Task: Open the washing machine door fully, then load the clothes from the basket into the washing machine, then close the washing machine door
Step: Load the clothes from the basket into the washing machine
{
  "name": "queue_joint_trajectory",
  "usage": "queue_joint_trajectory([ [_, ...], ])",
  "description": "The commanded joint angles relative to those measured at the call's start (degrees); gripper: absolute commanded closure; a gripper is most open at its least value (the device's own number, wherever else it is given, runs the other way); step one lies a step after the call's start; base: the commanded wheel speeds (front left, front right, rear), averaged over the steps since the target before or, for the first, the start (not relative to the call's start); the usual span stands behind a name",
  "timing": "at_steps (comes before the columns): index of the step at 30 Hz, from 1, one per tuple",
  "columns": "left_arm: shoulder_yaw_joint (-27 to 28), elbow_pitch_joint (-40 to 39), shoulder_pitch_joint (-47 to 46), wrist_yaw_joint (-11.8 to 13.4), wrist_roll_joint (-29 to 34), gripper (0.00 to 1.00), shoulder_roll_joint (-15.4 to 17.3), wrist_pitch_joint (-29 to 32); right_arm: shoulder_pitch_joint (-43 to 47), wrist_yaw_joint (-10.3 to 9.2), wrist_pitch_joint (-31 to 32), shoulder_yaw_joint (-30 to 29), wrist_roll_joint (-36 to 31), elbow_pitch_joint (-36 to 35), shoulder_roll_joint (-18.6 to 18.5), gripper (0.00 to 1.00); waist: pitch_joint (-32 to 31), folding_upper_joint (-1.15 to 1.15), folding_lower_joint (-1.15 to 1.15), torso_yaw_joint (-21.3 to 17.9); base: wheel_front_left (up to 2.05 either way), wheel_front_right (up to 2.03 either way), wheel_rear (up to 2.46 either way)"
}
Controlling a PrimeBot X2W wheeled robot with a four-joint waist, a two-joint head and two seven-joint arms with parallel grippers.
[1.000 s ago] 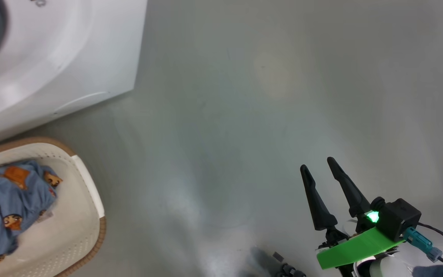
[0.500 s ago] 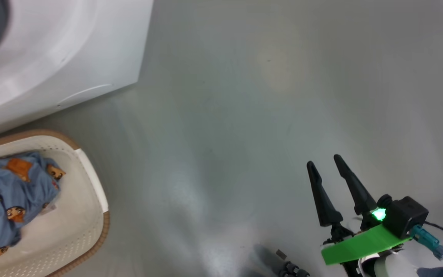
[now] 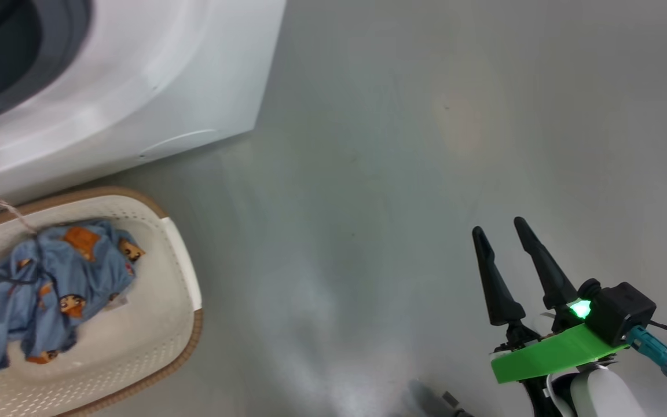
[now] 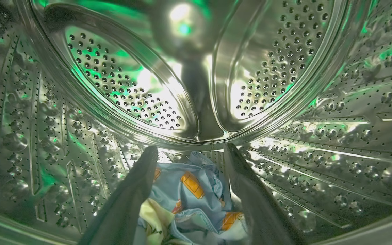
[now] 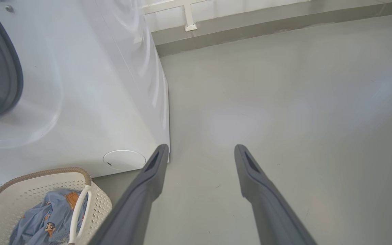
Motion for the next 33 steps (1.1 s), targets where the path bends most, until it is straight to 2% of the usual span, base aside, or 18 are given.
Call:
queue_joint_trajectory([
  [1, 0.04, -1.29, 1.27, 0.37, 0.14, 0.00, 1.33, -0.28, -0.15, 0.09, -0.27, 0.51, -0.57, -0.84, -0.71, 0.00, -1.28, 0.00, 0.00, 1.52, 0.00, 0.00, 0.00],
  [10, -0.61, -6.04, 9.39, -0.22, -0.71, 0.00, -4.12, -0.28, -0.50, 0.09, -0.27, -0.60, -1.44, -0.62, -0.71, 0.00, -4.46, 0.00, 0.00, 6.40, 0.00, 0.00, 0.00],
  [19, -1.59, -15.24, 19.89, -0.47, -0.41, 0.00, -8.29, -0.28, -0.64, 0.09, -0.27, -3.37, -2.92, -1.22, -0.71, 0.00, -5.94, 0.00, 0.00, 11.49, 0.00, 0.00, 0.00],
  [24, -2.26, -20.42, 25.25, -0.33, -0.15, 0.00, -9.89, -0.28, -0.35, 0.09, -0.27, -4.52, -3.78, -1.82, -0.71, 0.00, -6.22, 0.00, 0.00, 13.88, 0.00, 0.00, 0.00],
  [33, -5.48, -30.74, 38.22, -0.94, -0.10, 0.00, -11.89, -0.28, -0.03, 0.09, -0.27, -5.56, -5.28, -2.05, -0.77, 0.00, -7.32, 0.00, 0.00, 15.98, 0.00, 0.00, 0.00],
])
